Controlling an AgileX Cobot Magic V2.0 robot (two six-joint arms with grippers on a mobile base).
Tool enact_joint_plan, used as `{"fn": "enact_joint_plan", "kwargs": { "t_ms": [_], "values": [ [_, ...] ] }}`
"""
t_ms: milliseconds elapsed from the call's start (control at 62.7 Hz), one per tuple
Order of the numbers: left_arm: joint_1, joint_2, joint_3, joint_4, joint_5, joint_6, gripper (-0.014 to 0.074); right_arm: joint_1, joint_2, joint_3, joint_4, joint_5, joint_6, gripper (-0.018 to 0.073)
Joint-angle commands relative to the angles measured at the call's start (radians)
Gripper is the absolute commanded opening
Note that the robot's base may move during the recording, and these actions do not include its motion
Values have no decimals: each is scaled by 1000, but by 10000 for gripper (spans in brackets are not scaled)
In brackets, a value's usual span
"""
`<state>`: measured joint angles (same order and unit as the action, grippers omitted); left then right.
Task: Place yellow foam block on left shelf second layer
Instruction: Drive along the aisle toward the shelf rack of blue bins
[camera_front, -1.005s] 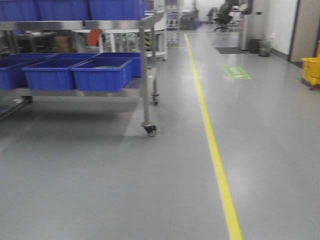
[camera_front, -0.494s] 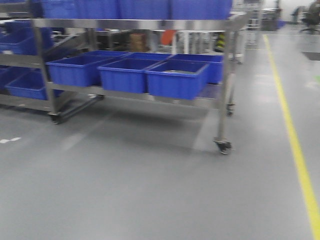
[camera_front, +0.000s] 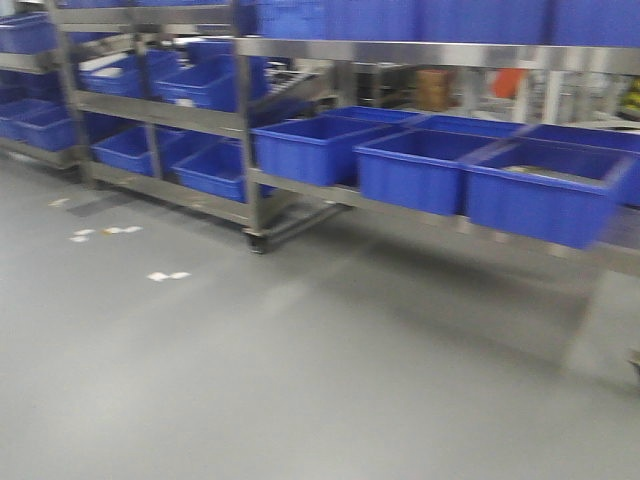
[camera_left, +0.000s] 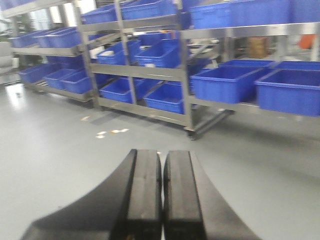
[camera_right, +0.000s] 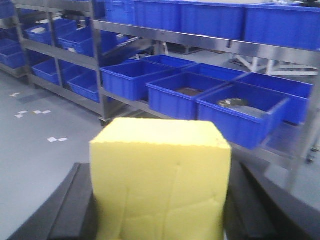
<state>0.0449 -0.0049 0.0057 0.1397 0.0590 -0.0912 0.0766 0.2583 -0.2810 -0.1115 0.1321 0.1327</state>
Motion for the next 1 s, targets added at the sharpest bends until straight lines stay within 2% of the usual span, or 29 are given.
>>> {"fn": "enact_joint_plan", "kwargs": {
  "t_ms": [0,989],
  "values": [
    [1,-21,23,-6,-82,-5,136,-6,10,-30,-15,-98,-7,456],
    [1,-19,23,-6,-82,-5,136,-6,10,-30,-15,-98,-7,456]
  ]
}}
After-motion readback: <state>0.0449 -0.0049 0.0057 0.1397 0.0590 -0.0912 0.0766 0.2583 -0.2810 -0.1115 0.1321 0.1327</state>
